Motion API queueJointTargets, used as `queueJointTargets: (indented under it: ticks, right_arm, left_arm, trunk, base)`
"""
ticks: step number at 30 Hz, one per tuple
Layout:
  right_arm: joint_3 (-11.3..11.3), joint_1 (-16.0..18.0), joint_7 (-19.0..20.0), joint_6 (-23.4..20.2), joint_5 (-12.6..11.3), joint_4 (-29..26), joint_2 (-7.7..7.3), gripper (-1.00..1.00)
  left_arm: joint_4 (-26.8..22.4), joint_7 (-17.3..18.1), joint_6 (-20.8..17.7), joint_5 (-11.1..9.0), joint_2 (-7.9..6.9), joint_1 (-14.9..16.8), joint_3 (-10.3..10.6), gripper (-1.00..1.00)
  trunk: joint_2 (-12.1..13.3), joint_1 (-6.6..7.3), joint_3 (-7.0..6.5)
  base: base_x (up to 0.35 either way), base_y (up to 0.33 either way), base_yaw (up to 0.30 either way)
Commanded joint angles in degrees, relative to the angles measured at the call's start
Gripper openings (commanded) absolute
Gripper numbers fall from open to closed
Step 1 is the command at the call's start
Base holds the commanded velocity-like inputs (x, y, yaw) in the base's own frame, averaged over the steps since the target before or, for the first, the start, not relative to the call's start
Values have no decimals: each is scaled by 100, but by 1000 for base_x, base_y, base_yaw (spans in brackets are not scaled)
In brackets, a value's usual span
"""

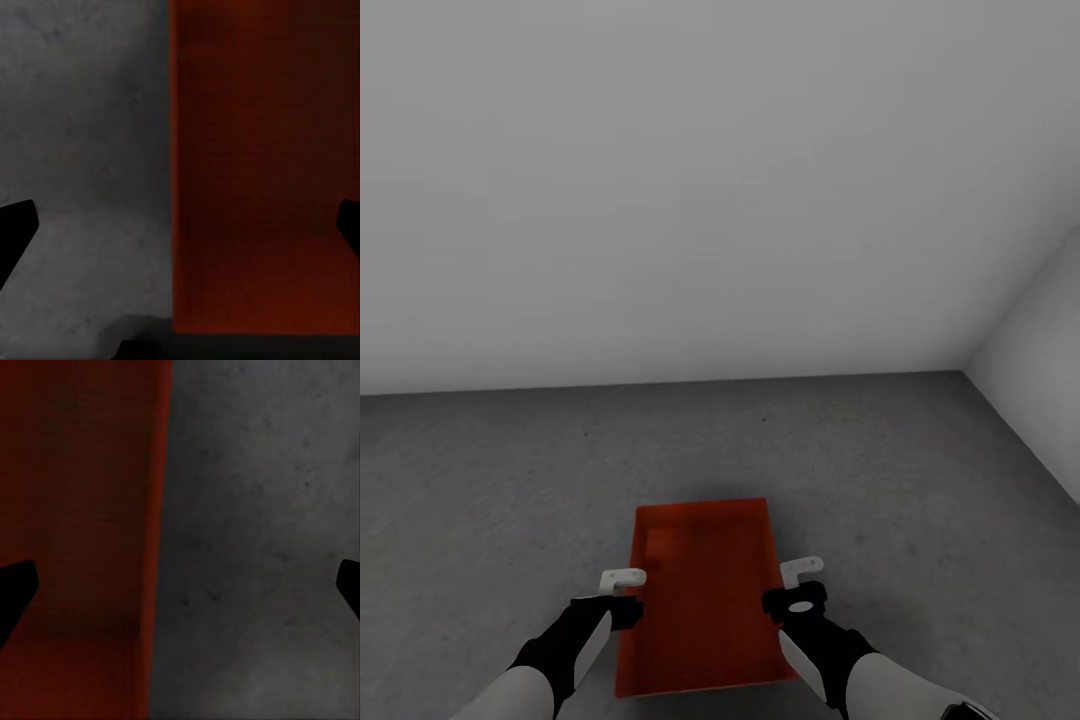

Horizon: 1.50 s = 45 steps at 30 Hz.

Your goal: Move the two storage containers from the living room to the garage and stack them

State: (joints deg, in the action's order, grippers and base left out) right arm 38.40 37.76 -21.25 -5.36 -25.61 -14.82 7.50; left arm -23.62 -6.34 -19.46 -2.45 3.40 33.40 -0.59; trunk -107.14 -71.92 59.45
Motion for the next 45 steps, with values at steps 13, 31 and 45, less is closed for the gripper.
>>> queueJointTargets:
  ticks: [13, 31, 45]
  right_arm:
    - [39, 3, -38, -37, -23, -12, 17, 100]
    - [57, 3, -37, -35, -23, -12, -2, 100]
    - [53, 14, -37, -37, -83, 106, 3, 100]
  left_arm:
    - [-11, -25, -24, -31, 2, 0, -9, 100]
    - [-16, -25, -23, -32, 10, 0, -3, 100]
    - [450, -13, 28, -206, -6, 0, 23, 100]
  trunk:
    - [521, 287, -230]
    - [1243, 682, -553]
    - [1805, 990, -805]
  base:
    - [0, 0, 0]
    - [0, 0, 0]
    - [0, 0, 0]
